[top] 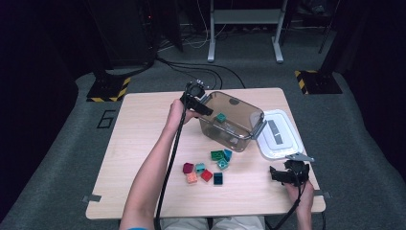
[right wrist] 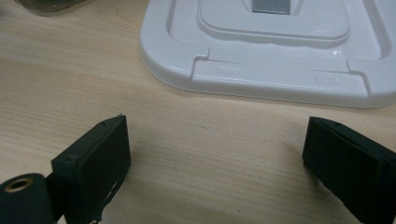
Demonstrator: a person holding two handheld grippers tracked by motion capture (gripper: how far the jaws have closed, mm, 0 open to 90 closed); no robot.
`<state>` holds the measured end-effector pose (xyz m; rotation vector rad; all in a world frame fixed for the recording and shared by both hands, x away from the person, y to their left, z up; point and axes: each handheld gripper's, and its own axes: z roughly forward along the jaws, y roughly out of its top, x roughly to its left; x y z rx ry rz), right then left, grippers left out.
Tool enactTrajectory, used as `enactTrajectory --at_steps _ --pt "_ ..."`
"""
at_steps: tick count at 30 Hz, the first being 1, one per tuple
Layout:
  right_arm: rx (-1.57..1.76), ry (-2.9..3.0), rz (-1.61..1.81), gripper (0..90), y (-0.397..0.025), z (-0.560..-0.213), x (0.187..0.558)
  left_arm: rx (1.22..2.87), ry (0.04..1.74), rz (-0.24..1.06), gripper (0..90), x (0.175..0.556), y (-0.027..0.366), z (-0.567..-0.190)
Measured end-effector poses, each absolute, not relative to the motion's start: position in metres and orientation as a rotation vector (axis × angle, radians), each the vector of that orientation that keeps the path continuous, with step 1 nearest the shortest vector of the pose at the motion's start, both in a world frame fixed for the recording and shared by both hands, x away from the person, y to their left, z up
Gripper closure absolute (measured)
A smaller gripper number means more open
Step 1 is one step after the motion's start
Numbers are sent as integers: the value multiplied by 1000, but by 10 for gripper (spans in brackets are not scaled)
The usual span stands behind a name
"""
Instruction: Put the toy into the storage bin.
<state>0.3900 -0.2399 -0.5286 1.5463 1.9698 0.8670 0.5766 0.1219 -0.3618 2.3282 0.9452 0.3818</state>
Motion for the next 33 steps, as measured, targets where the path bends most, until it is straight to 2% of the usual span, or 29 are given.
enactTrajectory --at_steps 7,19,33 --pt "1547 1970 867 71 -240 -529 390 2320 933 417 154 555 137 -355" --pt "1547 1969 867 71 -240 -529 390 2311 905 474 120 513 165 -361" --pt "1547 1969 867 71 -240 -529 390 2320 931 450 90 477 187 -398"
